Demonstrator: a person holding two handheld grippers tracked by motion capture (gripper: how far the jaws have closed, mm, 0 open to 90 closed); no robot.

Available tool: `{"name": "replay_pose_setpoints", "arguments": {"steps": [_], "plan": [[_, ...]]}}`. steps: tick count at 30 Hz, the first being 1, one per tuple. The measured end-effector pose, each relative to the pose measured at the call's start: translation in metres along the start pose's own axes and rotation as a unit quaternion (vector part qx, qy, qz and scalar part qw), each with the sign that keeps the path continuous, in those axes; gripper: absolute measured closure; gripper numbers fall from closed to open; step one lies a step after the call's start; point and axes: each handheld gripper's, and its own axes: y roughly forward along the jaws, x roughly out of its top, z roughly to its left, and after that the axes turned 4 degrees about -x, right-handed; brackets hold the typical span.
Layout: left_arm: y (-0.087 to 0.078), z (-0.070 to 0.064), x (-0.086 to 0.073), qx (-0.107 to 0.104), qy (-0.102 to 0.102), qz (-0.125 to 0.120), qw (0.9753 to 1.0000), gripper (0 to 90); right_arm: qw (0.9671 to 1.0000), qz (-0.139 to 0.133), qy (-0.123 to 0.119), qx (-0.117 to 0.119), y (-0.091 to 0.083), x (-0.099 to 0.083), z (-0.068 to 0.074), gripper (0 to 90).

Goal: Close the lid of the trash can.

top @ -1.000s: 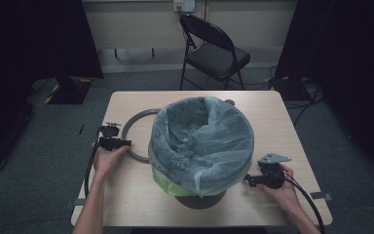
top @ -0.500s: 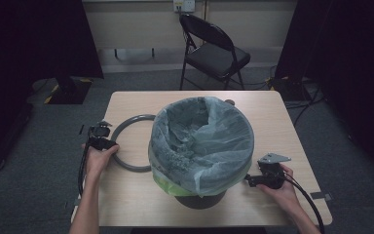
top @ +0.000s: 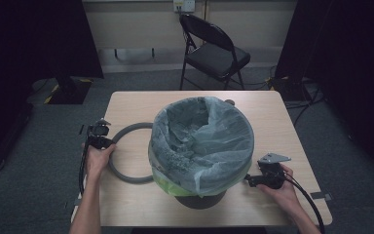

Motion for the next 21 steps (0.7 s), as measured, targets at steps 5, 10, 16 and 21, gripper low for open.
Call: {"name": "replay_pose_setpoints", "arguments": {"steps": [5,10,16,21], "plan": [[0.001,0.002,-0.001,-0.007,-0.006,-0.012,0.9999,79.0,1.0000,0.000,0.000,0.000,0.000,0.000,0.000,16.5],[0.002,0.006,-0.002,-0.023,-0.018,-0.026,0.9992,79.2,1.0000,-0.001,-0.001,0.001,0.000,0.000,0.000,16.4],[0.001,0.009,-0.002,-0.033,-0.027,-0.048,0.9979,79.2,1.0000,-0.001,-0.003,0.002,0.000,0.000,-0.001,16.3],[-0.007,0.016,-0.004,-0.043,-0.034,-0.074,0.9957,79.3,1.0000,-0.001,-0.004,0.004,0.001,0.000,-0.001,16.3]]}}
